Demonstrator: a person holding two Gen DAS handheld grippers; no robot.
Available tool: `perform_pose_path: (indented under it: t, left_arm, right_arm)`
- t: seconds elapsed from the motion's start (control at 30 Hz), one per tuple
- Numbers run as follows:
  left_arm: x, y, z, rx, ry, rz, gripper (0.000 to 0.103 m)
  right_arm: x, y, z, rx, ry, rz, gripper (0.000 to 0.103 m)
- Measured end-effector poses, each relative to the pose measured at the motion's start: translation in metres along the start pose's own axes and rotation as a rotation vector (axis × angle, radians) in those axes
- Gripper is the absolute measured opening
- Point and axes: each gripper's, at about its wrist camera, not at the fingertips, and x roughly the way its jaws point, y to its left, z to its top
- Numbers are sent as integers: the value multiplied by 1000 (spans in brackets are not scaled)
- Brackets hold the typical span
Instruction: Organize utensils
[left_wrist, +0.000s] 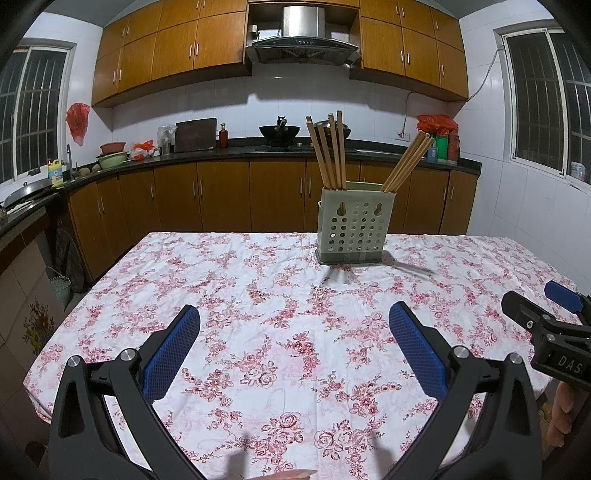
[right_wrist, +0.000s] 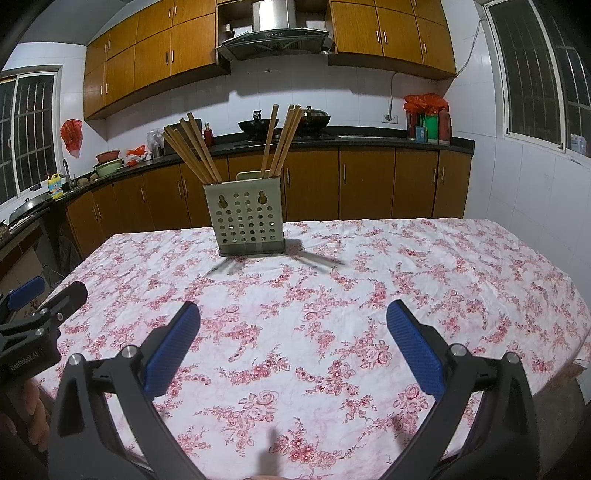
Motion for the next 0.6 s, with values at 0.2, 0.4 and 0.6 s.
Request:
perform_pose_path:
  t: [0.2,0.4,0.6]
  left_arm:
    - [0,0,0,-1,1,0,101]
    - [0,0,0,0,1,-1,101]
    - [0,0,0,-2,1,0,101]
  right_arm:
    - [0,0,1,0,0,0,99]
    - [0,0,-1,1,1,0,99]
    - [0,0,0,1,1,0,99]
